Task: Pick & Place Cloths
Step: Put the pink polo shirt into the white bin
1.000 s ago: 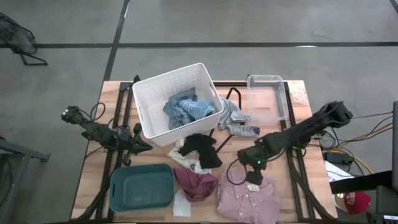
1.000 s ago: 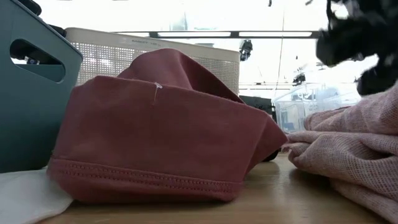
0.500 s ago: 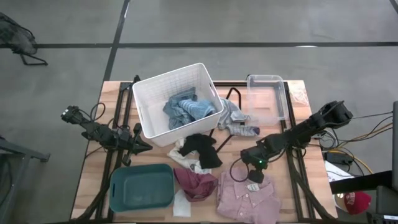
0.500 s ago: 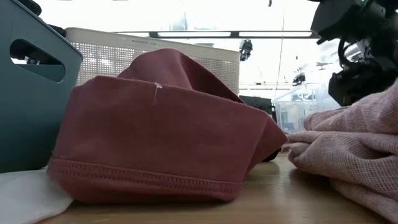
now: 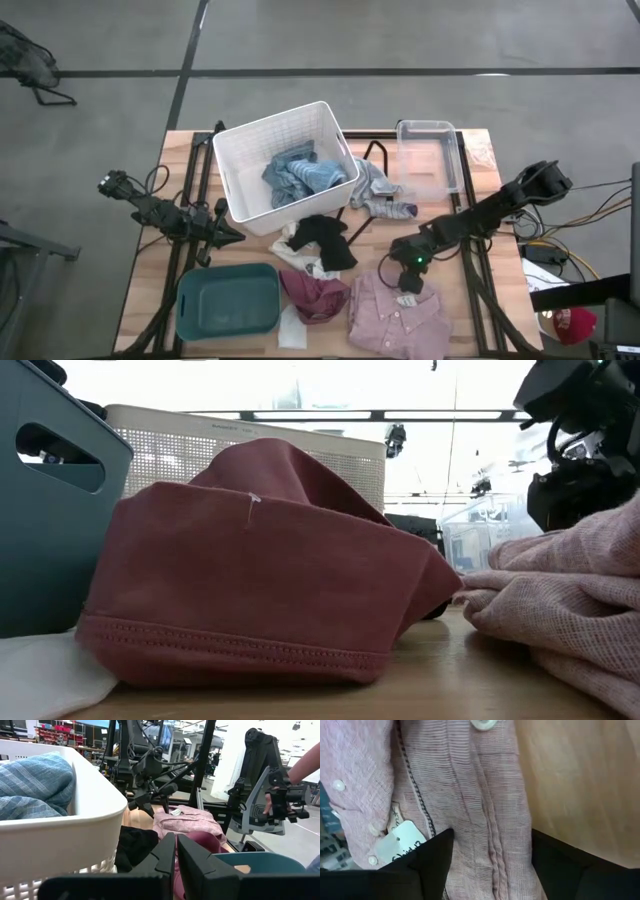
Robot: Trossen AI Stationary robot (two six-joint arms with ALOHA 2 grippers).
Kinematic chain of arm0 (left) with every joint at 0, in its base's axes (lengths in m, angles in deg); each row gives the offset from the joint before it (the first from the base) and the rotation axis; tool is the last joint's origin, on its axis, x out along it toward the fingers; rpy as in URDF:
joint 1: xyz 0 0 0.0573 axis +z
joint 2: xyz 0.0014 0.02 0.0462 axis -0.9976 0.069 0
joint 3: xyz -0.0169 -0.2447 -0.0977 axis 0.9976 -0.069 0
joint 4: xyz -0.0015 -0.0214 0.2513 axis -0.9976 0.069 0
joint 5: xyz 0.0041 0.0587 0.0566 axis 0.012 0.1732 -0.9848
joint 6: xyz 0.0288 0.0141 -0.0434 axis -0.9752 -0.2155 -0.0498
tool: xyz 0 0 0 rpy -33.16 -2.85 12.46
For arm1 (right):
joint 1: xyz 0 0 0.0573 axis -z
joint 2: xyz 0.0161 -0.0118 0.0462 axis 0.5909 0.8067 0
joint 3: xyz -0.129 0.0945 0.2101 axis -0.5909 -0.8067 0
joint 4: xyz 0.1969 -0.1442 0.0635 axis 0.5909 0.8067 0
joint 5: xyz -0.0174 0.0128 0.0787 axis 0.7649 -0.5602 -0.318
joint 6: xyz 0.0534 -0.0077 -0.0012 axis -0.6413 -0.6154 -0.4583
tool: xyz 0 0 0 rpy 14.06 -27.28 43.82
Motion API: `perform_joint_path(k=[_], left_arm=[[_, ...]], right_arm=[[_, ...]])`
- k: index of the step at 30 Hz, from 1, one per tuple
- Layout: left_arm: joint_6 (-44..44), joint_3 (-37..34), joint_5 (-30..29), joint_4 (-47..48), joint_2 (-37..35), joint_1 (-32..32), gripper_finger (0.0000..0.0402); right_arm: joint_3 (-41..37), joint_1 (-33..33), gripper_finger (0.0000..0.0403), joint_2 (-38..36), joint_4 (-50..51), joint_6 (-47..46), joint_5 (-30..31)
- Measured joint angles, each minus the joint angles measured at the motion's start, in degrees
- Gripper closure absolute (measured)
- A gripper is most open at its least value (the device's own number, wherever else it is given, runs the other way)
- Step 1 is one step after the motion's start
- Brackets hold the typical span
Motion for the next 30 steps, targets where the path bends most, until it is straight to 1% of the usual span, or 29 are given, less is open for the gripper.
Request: perform_joint_path(k=[4, 8, 12, 16, 17, 22, 27, 30], left_arm=[[0.00, 0.00, 0.00, 0.00, 0.00, 0.00, 0.0378], [0.00, 0.00, 0.00, 0.00, 0.00, 0.00, 0.0378], [0.00, 0.00, 0.00, 0.00, 0.00, 0.01, 0.0378], [0.00, 0.00, 0.00, 0.00, 0.00, 0.00, 0.0378], [0.00, 0.00, 0.00, 0.00, 0.00, 0.00, 0.0378], [0.00, 0.00, 0.00, 0.00, 0.00, 0.00, 0.0378], [0.00, 0.00, 0.00, 0.00, 0.00, 0.00, 0.0378], [0.00, 0.00, 0.00, 0.00, 0.00, 0.00, 0.0378]], right_arm=[[-2.29, 0.03, 0.0181, -0.06, -3.74, -0.83, 0.13], [-2.10, -0.09, 0.0223, 0.10, -5.28, -1.03, 2.63], [-0.75, -0.09, 0.0291, 0.40, -5.02, 0.06, 4.81], [-0.45, 0.06, 0.0373, 0.44, -4.98, -2.29, 5.22], [-0.37, 0.06, 0.0380, 0.44, -4.94, -3.18, 5.22], [1.55, 0.10, 0.0389, 0.44, -4.13, -7.38, 5.38], [7.27, 0.17, 0.0391, 0.40, -3.32, -8.33, 6.02], [11.65, 0.17, 0.0392, 0.38, 1.17, -7.43, 5.64]])
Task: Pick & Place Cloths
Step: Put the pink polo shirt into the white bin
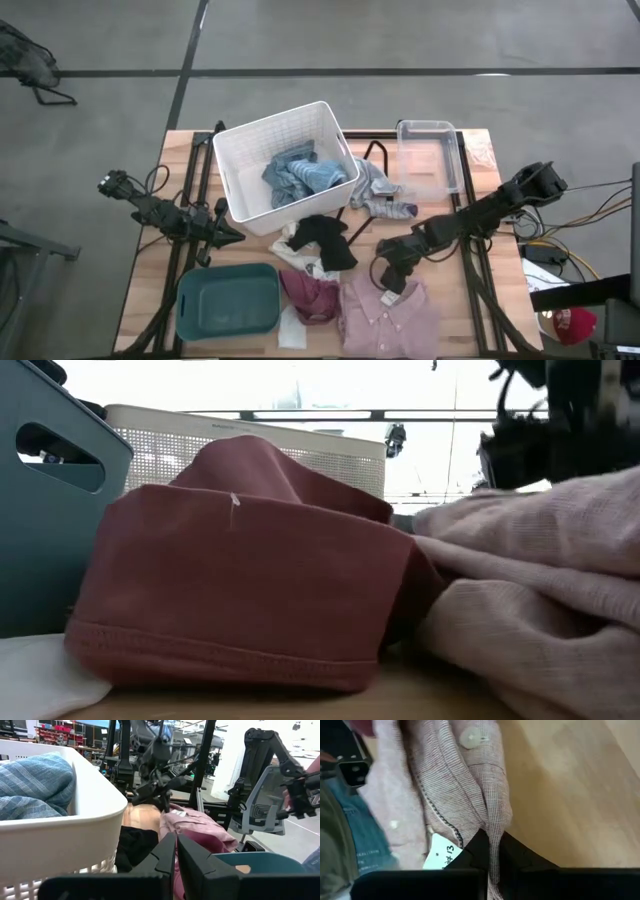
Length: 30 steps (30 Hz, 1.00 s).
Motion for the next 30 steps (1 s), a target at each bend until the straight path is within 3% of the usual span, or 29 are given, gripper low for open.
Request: perform_joint_path(k=[5, 16, 30], left_arm=[[0.00, 0.00, 0.00, 0.00, 0.00, 0.00, 0.0378], [0.00, 0.00, 0.00, 0.00, 0.00, 0.00, 0.0378], [0.00, -0.02, 0.00, 0.00, 0.00, 0.00, 0.0378]], right_arm=[[8.62, 0.20, 0.0393, -0.12, 11.06, 4.26, 0.80], [25.36, 4.68, 0.0394, -0.18, 25.66, 13.22, 2.10], [41.77, 9.18, 0.0394, 0.03, 32.52, 17.07, 4.00]])
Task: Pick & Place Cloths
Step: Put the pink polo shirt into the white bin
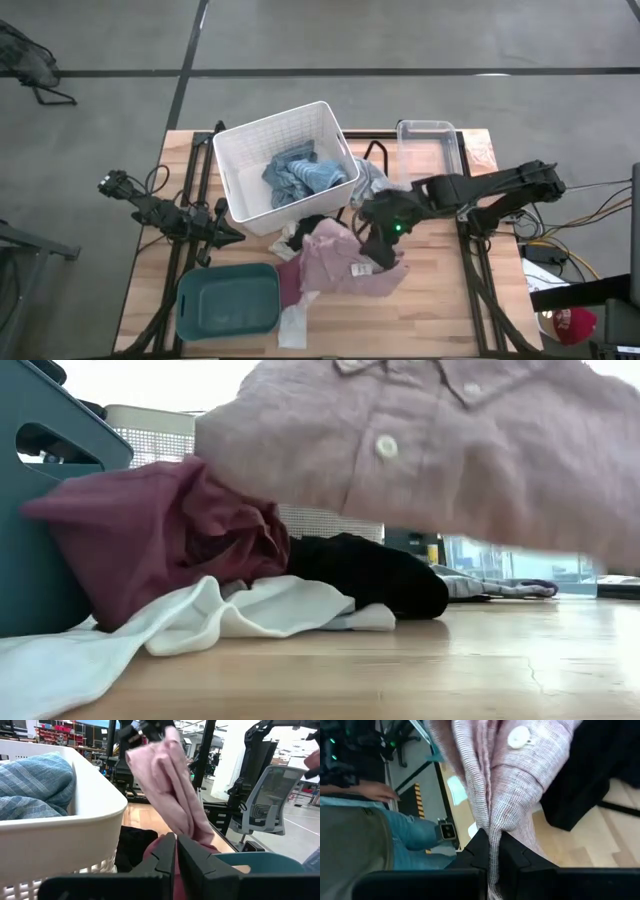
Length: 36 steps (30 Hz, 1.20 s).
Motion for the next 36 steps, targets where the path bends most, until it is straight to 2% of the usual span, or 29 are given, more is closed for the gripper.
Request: perform_joint_path(k=[13, 20, 26, 36], left_arm=[[0.00, 0.02, 0.00, 0.00, 0.00, 0.00, 0.0378], [0.00, 0.00, 0.00, 0.00, 0.00, 0.00, 0.0378], [0.00, 0.00, 0.00, -0.01, 0.00, 0.00, 0.0378], [0.00, 0.00, 0.00, -0.01, 0.00, 0.00, 0.0378]], right_arm=[[13.88, 7.10, 0.0393, 0.01, 2.32, 4.71, 0.80], [23.62, 12.15, 0.0392, 3.25, 1.00, 8.85, 0.68], [34.79, 16.50, 0.0392, 11.16, 1.19, 13.66, 0.25], [54.16, 25.39, 0.0392, 28.87, -3.38, 12.25, -1.68]])
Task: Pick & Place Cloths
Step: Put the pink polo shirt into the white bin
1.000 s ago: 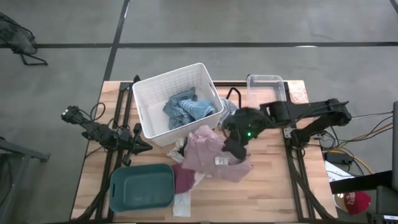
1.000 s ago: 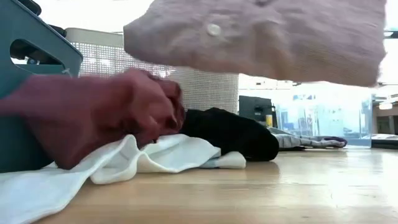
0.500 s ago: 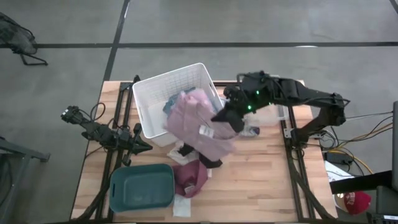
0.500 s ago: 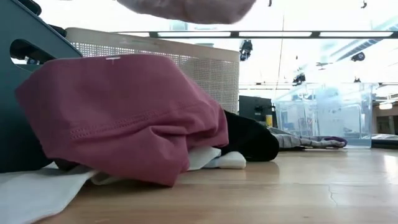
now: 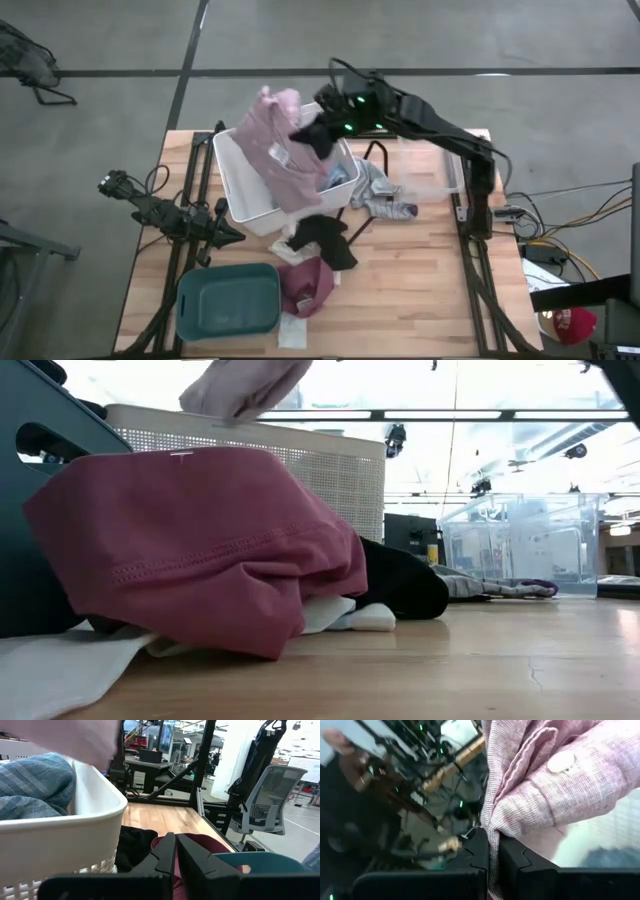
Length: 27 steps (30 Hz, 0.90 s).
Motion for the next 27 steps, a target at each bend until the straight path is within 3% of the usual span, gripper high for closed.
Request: perform_joint_path(k=[5, 14, 20, 27], left_arm=[[0.00, 0.01, 0.00, -0.01, 0.04, 0.00, 0.0378], [0.00, 0.00, -0.09, -0.02, 0.35, 0.00, 0.0378], [0.00, 0.00, -0.15, -0.02, 0.35, 0.01, 0.0378], [0.00, 0.01, -0.17, 0.00, 0.52, 0.00, 0.0378]], right_arm=[[-1.68, 3.78, 0.0392, 5.25, -12.78, -7.80, -7.35], [-0.35, 4.08, 0.0392, 12.56, -14.61, -9.78, -10.59], [-0.33, 5.08, 0.0391, 15.44, -7.51, -7.24, -8.72], [-0.35, 5.71, 0.0371, 15.75, 9.51, 1.34, 2.16]])
